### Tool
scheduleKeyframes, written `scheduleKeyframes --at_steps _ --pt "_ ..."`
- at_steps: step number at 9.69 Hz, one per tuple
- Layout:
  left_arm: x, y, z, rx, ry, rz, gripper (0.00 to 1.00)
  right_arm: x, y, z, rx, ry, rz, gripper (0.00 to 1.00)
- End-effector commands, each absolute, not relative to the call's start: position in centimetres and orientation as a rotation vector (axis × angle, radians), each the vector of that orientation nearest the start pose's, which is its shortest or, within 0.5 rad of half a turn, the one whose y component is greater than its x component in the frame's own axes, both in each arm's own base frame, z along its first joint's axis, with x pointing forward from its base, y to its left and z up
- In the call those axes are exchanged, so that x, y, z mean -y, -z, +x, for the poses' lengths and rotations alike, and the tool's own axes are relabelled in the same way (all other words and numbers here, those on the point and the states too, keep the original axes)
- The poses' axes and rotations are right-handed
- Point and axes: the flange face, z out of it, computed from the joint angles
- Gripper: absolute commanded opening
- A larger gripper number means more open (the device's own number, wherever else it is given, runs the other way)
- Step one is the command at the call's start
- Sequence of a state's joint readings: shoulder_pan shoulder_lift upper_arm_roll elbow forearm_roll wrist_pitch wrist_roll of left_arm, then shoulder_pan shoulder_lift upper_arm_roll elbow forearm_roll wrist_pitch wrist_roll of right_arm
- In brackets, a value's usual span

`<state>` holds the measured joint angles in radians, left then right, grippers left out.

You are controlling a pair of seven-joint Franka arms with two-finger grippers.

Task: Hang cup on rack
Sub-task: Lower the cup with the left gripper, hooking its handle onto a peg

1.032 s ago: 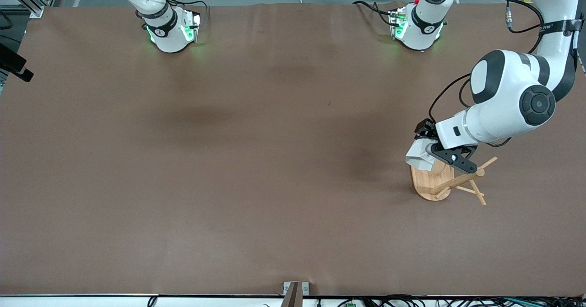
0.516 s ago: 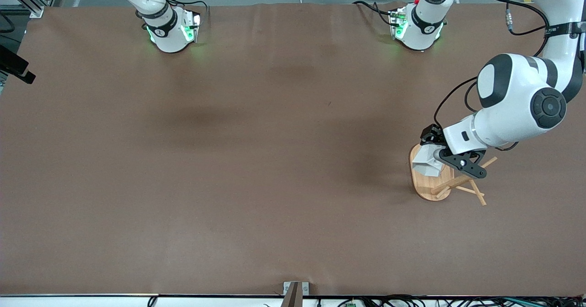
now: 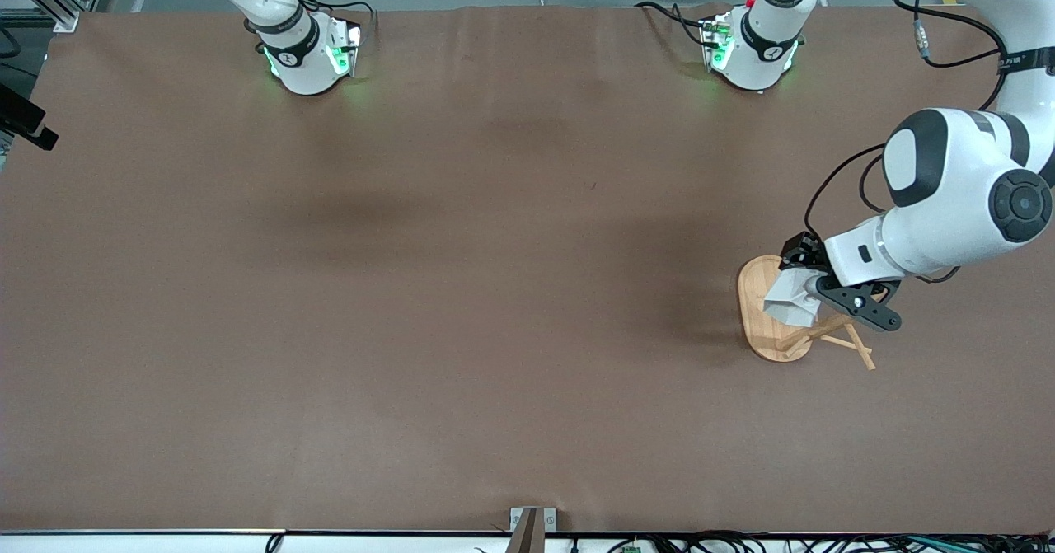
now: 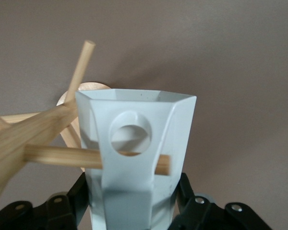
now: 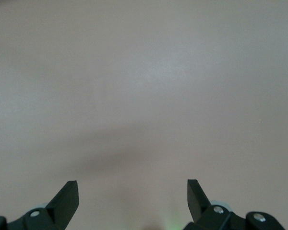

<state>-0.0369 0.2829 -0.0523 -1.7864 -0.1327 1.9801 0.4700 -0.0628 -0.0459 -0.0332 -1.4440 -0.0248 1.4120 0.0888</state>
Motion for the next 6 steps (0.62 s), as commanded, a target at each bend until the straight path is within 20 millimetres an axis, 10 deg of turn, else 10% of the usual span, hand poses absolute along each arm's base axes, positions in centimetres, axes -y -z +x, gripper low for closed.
scheduleKeyframes --at_steps 1,2,3,6 --pt "5.8 -37.1 62.7 -0.813 -0.094 -3.188 0.1 5.6 -69.8 51.8 -0.301 0.029 -3.146 1.0" --pt "5.8 -37.1 62.8 -0.798 -0.091 -3.196 0.43 5.6 -69.9 51.8 -0.3 0.031 -3.144 1.0" --pt "5.8 -37.3 62.8 -0.791 -0.081 -3.199 0.99 5.6 -69.8 51.8 -0.3 0.029 -3.144 1.0" --pt "5.3 -40.2 62.4 -0.67 -0.039 -3.222 1.0 5.6 -69.8 51.8 -0.299 0.029 -3.141 1.0"
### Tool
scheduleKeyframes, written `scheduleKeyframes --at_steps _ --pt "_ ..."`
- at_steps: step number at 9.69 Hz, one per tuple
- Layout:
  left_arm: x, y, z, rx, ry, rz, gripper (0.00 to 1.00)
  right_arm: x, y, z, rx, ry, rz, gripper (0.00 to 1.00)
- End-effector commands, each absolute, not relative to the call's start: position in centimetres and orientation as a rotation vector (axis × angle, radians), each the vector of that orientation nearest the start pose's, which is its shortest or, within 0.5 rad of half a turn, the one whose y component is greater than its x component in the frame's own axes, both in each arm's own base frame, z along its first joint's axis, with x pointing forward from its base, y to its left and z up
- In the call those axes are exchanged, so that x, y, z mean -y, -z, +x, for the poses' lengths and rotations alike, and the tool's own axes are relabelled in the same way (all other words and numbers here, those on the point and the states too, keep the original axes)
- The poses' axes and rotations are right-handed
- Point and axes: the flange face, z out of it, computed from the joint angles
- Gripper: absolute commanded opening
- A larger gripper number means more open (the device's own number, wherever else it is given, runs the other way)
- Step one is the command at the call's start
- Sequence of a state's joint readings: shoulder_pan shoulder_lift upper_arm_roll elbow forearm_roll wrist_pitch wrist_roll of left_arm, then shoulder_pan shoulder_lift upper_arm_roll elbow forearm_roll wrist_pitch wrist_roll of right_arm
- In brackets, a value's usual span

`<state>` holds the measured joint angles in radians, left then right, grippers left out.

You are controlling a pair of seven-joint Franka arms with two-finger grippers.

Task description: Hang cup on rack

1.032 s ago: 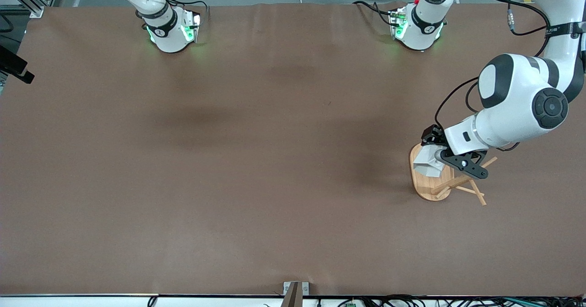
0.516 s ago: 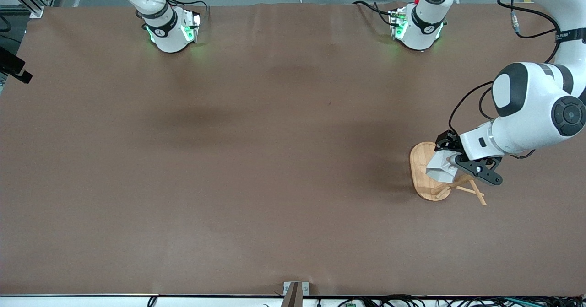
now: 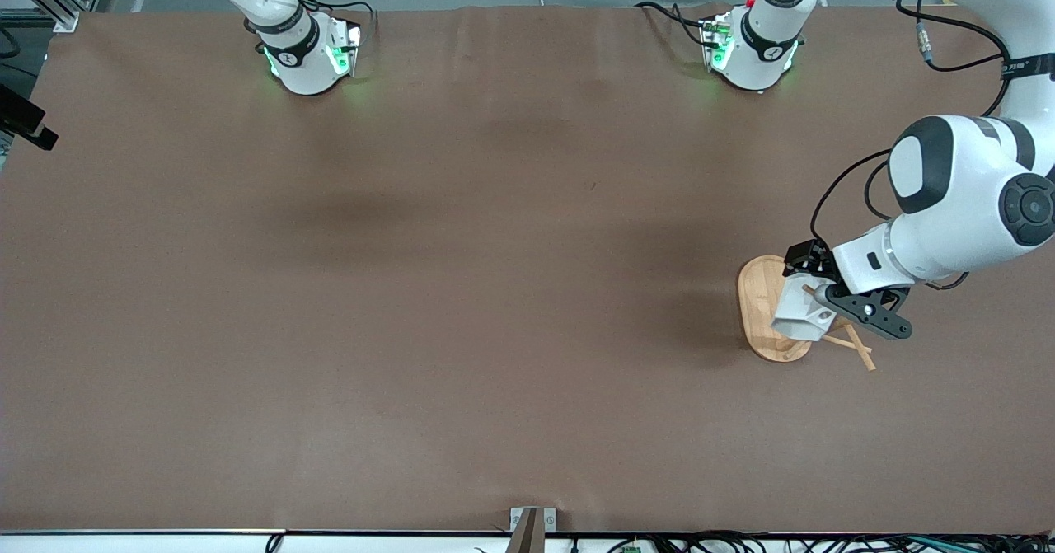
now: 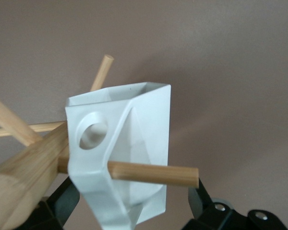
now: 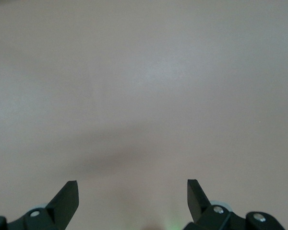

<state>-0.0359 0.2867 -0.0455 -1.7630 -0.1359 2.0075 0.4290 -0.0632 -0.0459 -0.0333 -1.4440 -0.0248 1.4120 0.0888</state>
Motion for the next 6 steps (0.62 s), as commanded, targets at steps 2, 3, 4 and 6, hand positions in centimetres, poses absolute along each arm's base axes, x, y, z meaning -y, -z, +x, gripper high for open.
scheduleKeyframes --at_steps 2,3,4,6 --pt "6.3 -44.0 60.8 -0.514 -0.067 -3.253 1.0 5.6 -69.8 51.8 -0.299 0.029 -3.141 1.0" --pt "7.9 -47.1 59.2 -0.383 -0.083 -3.262 1.0 5.6 -69.8 51.8 -0.299 0.029 -3.141 1.0" --pt "8.9 -49.7 57.9 -0.264 -0.071 -3.258 1.0 5.6 -69.8 51.8 -0.299 0.026 -3.141 1.0" --pt "8.7 -55.1 55.8 -0.277 0.031 -3.187 1.0 5.6 -69.8 51.8 -0.299 0.026 -3.141 1.0"
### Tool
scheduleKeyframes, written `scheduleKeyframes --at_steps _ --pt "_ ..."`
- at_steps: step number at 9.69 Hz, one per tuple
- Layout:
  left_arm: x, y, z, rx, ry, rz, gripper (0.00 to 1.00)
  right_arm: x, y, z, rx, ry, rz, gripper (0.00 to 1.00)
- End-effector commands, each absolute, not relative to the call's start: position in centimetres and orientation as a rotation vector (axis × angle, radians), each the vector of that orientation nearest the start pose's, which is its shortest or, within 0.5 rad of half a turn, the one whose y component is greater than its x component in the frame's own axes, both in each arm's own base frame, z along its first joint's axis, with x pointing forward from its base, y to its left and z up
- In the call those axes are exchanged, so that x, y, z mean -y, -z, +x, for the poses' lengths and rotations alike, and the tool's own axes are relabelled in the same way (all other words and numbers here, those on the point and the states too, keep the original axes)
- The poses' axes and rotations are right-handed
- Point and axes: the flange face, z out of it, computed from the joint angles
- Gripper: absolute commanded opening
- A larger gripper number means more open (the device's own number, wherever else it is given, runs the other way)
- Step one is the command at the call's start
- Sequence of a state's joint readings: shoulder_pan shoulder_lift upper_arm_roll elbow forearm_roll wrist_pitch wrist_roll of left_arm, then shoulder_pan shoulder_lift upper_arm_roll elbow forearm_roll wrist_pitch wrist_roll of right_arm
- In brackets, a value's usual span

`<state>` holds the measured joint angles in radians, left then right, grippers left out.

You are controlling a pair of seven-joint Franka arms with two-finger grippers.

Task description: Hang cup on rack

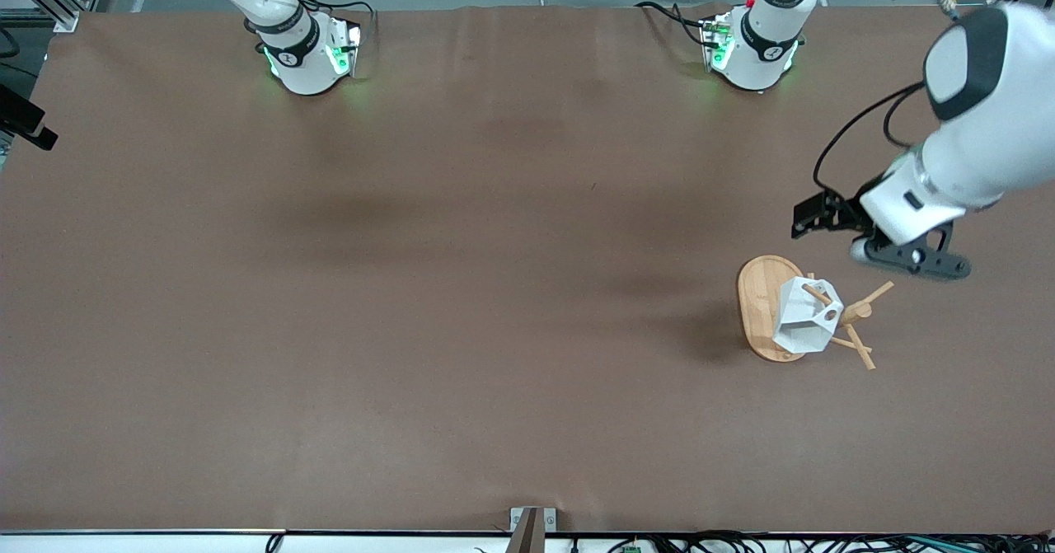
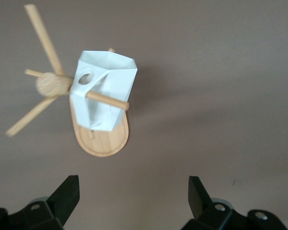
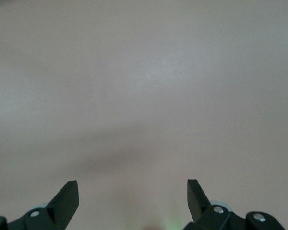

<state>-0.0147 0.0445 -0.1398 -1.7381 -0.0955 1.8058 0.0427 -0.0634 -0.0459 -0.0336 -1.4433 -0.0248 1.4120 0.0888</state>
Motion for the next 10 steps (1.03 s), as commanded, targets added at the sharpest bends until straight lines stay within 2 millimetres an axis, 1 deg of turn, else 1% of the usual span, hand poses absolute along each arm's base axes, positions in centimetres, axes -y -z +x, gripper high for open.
scheduleKeyframes --at_steps 1,2,3,4,5,6,7,9,10 --pt "7.6 -56.9 55.2 -0.281 0.058 -3.179 1.0 5.6 -69.8 51.8 -0.299 0.026 -3.141 1.0" --pt "7.2 -58.6 54.4 -0.313 0.04 -3.174 1.0 5.7 -69.8 51.8 -0.301 0.026 -3.141 1.0" --pt "7.2 -60.3 53.7 -0.302 -0.002 -3.171 1.0 5.7 -69.7 51.8 -0.301 0.024 -3.141 1.0" --pt "6.5 -61.3 53.0 -0.239 -0.032 -3.173 1.0 5.7 -69.8 51.8 -0.301 0.026 -3.141 1.0" --pt "6.0 -61.9 52.6 -0.192 -0.018 -3.161 1.0 5.7 -69.8 51.8 -0.299 0.026 -3.141 1.0" --pt "6.2 -63.0 52.6 -0.149 0.019 -3.092 1.0 5.7 -69.8 51.8 -0.299 0.026 -3.141 1.0" --pt "6.7 -63.6 52.0 -0.135 -0.011 -3.06 1.0 5.7 -69.7 51.8 -0.299 0.024 -3.141 1.0" --pt "6.4 -63.8 52.0 -0.125 -0.019 -3.082 1.0 5.7 -69.8 51.7 -0.292 0.024 -3.142 1.0" --pt "7.0 -64.0 51.8 -0.128 -0.036 -3.119 1.0 5.9 -69.7 51.8 -0.297 0.021 -3.141 1.0"
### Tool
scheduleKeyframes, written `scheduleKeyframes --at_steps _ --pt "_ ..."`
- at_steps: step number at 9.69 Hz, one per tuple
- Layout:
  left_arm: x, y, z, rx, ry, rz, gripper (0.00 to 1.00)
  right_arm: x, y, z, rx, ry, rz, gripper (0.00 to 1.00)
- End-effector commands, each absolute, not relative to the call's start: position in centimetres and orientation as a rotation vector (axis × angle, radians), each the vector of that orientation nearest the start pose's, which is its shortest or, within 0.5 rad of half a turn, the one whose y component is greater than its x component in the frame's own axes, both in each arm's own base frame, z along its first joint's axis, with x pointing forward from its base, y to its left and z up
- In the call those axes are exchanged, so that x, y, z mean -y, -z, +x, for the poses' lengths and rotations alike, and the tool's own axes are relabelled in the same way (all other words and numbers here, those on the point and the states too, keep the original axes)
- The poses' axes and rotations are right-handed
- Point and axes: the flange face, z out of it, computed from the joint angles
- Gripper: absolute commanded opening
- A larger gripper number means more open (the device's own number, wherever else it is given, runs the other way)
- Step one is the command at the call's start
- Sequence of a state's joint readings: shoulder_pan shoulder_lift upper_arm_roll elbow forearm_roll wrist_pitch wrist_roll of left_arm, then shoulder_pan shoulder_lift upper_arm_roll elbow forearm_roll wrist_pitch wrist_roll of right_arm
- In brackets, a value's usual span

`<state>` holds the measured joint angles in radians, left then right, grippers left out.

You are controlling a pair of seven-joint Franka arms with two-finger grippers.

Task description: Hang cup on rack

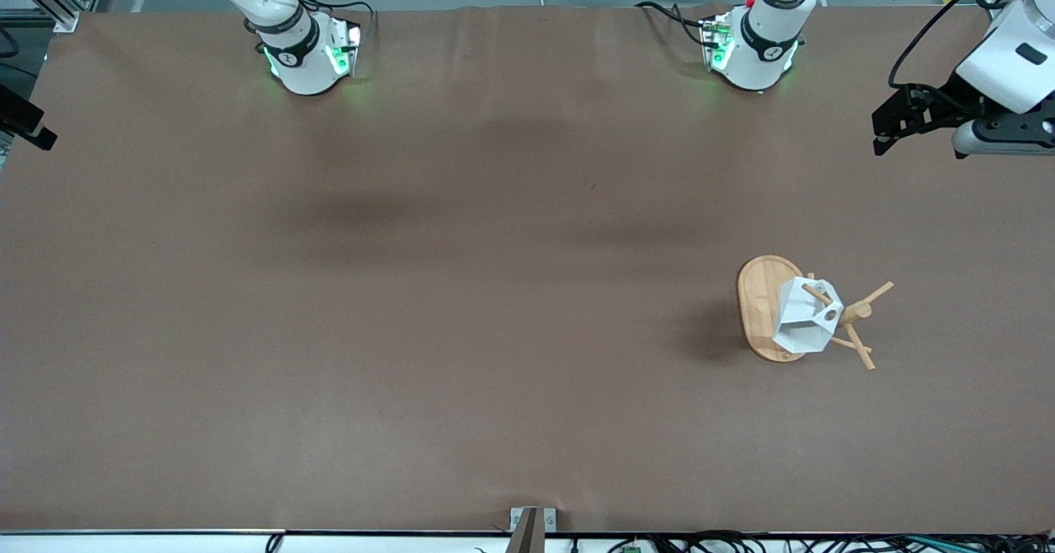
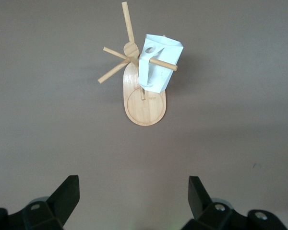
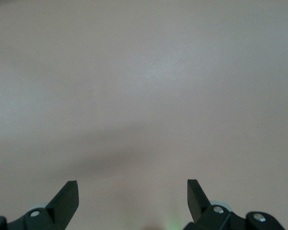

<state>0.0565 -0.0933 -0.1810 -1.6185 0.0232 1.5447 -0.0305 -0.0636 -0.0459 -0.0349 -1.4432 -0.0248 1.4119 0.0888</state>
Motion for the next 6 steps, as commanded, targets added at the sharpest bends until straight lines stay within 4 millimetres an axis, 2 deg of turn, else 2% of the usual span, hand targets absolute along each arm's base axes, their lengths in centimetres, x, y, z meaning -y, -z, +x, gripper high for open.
scheduleKeyframes --at_steps 1,6 --pt "7.16 -64.0 51.69 -0.128 -0.048 -3.138 1.0 5.9 -69.75 51.73 -0.297 0.024 -3.141 1.0" --pt "7.06 -63.71 51.88 -0.126 -0.057 -3.141 1.0 5.97 -69.76 51.72 -0.297 0.024 -3.141 1.0"
